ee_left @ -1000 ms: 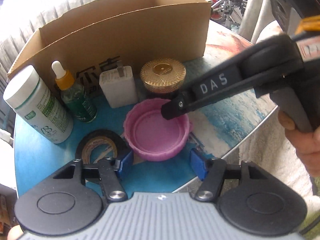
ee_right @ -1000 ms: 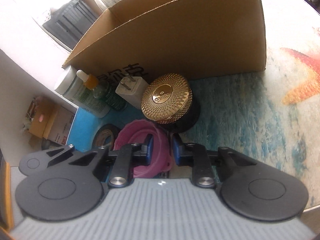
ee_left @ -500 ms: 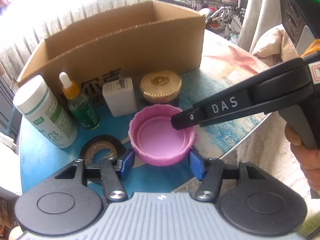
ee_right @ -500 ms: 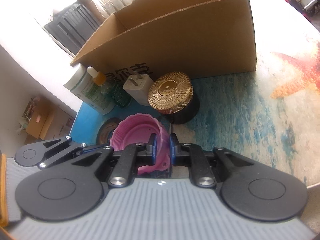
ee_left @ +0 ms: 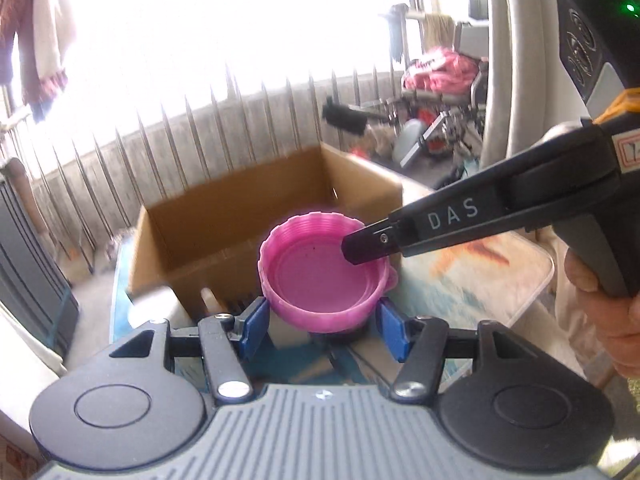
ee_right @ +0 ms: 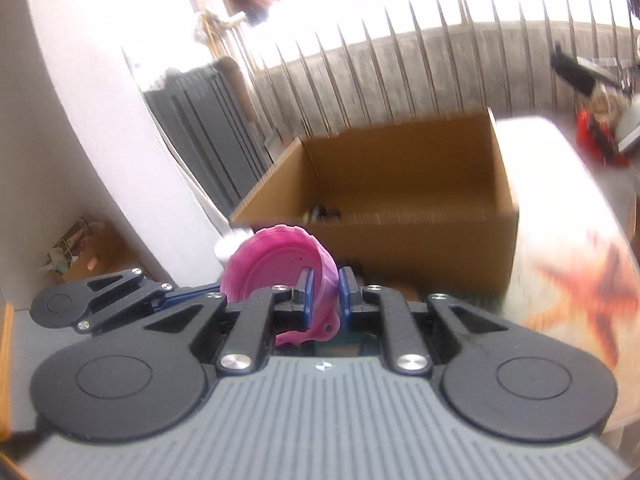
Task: Organize rigid objects
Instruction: 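Lift the pink bowl into the cardboard box and open the right gripper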
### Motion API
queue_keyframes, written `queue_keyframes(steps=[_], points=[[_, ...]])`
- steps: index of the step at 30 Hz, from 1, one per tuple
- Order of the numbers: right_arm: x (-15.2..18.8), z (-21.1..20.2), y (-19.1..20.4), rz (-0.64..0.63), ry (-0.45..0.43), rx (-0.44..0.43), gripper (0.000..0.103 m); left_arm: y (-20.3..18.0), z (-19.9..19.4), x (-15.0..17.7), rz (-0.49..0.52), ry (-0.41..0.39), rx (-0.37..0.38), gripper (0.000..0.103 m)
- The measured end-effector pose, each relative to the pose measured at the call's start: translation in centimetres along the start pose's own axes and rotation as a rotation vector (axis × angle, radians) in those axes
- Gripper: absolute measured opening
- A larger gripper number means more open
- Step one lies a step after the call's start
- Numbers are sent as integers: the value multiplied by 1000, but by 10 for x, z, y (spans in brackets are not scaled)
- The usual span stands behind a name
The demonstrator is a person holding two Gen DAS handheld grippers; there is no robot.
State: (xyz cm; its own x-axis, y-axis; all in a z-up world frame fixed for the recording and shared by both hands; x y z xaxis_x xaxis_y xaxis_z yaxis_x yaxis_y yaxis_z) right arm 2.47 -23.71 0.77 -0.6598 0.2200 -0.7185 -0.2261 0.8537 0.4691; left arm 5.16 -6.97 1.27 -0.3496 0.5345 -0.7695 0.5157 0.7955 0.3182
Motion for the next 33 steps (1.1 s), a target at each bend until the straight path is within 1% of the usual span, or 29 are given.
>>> queue_keyframes(steps=[3, 6, 10, 14, 16, 20, 22, 24, 27, 29, 31, 33], points=[[-32, 1, 13, -54, -31, -29, 12, 19, -5, -27, -6, -26, -40, 60], [-67, 17, 16, -56, 7, -73, 12, 38, 1, -49, -20, -18, -80, 60], [-107, 55, 11, -23, 119, -104, 12, 65, 30, -65, -38, 35, -91, 60], [-133, 113, 4, 26, 268, -97, 12, 97, 75, -66, -104, 149, -24, 60], [-140, 144, -5, 64, 346, -93, 12, 113, 97, -60, -135, 212, 18, 60], [-140, 203, -26, 129, 497, -76, 12, 136, 140, -46, -191, 328, 106, 60], [-134, 227, -35, 151, 563, -67, 12, 144, 158, -39, -226, 373, 149, 60], [-123, 242, -44, 163, 613, -63, 12, 147, 172, -32, -243, 401, 172, 60], [-109, 262, -50, 169, 682, -55, 12, 149, 186, -23, -242, 436, 185, 60], [-100, 274, -52, 164, 728, -49, 12, 152, 194, -18, -238, 465, 174, 62], [-91, 286, -51, 137, 771, -31, 13, 156, 199, -14, -235, 486, 162, 68], [-81, 296, -49, 114, 813, -19, 13, 161, 198, -9, -249, 495, 163, 70]])
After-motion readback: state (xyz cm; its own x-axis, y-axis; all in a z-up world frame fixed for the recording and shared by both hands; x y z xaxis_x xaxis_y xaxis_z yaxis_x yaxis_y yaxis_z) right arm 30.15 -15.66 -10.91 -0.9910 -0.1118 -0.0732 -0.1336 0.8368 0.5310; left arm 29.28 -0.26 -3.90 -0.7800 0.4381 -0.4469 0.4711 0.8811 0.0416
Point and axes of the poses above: each gripper's, at about its wrist camera, not at the fingertips, and z roughly the way its jaws point, y to its left, x to its underside, the point moved 5 cm from there along z, roughly the way its jaws point, and after that the axes turned 12 degrees about z, right-handed, at the moved point
